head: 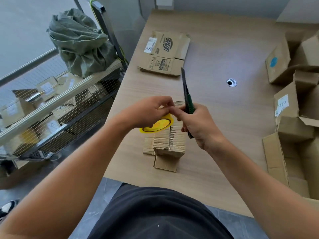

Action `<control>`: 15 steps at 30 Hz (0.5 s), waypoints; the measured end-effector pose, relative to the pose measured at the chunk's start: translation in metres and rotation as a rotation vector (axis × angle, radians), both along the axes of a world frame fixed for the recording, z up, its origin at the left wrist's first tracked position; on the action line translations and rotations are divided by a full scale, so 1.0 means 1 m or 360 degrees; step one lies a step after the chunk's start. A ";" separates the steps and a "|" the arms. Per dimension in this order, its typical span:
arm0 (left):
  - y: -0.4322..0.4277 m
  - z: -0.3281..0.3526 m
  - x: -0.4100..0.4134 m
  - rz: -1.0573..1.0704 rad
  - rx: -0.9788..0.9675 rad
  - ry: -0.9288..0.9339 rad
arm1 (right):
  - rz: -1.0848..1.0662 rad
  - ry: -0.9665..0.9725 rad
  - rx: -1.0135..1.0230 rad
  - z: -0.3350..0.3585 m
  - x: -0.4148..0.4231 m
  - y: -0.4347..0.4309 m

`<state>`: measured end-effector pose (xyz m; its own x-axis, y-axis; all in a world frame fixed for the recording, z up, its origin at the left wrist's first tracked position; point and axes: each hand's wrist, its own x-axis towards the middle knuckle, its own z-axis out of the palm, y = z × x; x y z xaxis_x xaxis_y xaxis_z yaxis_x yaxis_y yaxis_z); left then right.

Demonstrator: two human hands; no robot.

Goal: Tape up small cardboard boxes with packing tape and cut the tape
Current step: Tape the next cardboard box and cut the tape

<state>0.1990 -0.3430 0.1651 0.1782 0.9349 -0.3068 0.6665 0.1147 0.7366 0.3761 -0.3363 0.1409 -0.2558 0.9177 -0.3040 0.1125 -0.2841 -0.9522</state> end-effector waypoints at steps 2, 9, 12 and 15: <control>0.000 -0.002 0.002 0.0053 0.0067 -0.0017 | -0.0029 -0.0057 0.0038 -0.001 0.002 0.006; 0.001 -0.011 -0.006 0.0265 -0.0171 -0.0540 | -0.0243 0.0049 0.0027 -0.003 0.010 0.040; 0.001 -0.015 -0.033 0.0100 -0.0165 -0.0557 | -0.0563 0.0167 -0.0058 -0.010 0.034 0.061; 0.023 -0.015 -0.076 -0.0206 -0.0194 0.0039 | -0.0696 0.0133 -0.0080 -0.030 0.050 0.072</control>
<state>0.1227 -0.3195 0.1505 0.2858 0.8604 -0.4220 0.6989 0.1142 0.7061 0.4264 -0.2646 0.1113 0.1276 0.9296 -0.3457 -0.1050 -0.3339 -0.9367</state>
